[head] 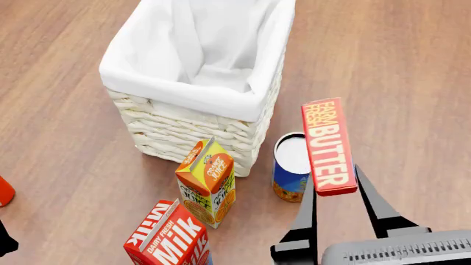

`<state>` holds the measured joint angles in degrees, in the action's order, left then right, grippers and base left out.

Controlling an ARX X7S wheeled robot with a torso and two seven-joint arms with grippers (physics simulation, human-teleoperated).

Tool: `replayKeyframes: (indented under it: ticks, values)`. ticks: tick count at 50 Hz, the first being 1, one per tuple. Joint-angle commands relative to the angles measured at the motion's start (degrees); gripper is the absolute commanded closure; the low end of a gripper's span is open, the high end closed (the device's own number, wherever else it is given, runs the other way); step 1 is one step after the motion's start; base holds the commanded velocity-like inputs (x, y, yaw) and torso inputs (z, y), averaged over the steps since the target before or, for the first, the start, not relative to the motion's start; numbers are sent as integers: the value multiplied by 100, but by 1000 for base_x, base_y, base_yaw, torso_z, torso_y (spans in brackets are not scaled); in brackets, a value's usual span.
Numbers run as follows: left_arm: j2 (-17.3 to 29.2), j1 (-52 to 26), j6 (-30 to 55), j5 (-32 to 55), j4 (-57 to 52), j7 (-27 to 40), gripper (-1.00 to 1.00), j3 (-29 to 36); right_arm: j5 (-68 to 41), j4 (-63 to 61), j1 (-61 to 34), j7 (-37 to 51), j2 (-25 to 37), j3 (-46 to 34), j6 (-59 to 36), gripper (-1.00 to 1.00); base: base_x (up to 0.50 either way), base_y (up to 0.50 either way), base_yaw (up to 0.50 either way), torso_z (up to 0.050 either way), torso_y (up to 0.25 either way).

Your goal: Pick up the butter and put it in the basket.

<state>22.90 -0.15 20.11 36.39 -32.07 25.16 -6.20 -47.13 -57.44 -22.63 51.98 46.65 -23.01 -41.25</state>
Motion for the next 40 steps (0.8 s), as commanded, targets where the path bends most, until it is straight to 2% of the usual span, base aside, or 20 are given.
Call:
replayKeyframes:
  ticks: [1, 5, 9, 16, 40]
  values:
    - [10, -1, -20, -3, 16, 8, -100, 14, -955, -35, -627, 642, 905, 306, 302, 100, 0, 0, 0, 0, 0]
    - [12, 6, -31, -6, 12, 7, -100, 26, -1070, 157, -542, 574, 1038, 494, 485, 100, 0, 0, 0, 0, 3]
    - [2, -4, -55, -38, 51, -8, -100, 64, -1120, 571, -63, 213, 1084, 863, 1171, 100, 0, 0, 0, 0, 0]
    - [3, -5, -75, -70, 80, -12, -100, 97, -1263, 1198, 186, -427, 907, 1145, 1845, 100, 0, 0, 0, 0, 1]
    - [15, 22, -112, -98, 57, 14, -100, 164, -2250, 2650, -1663, -932, 679, 1024, 1153, 100, 0, 0, 0, 1, 1]
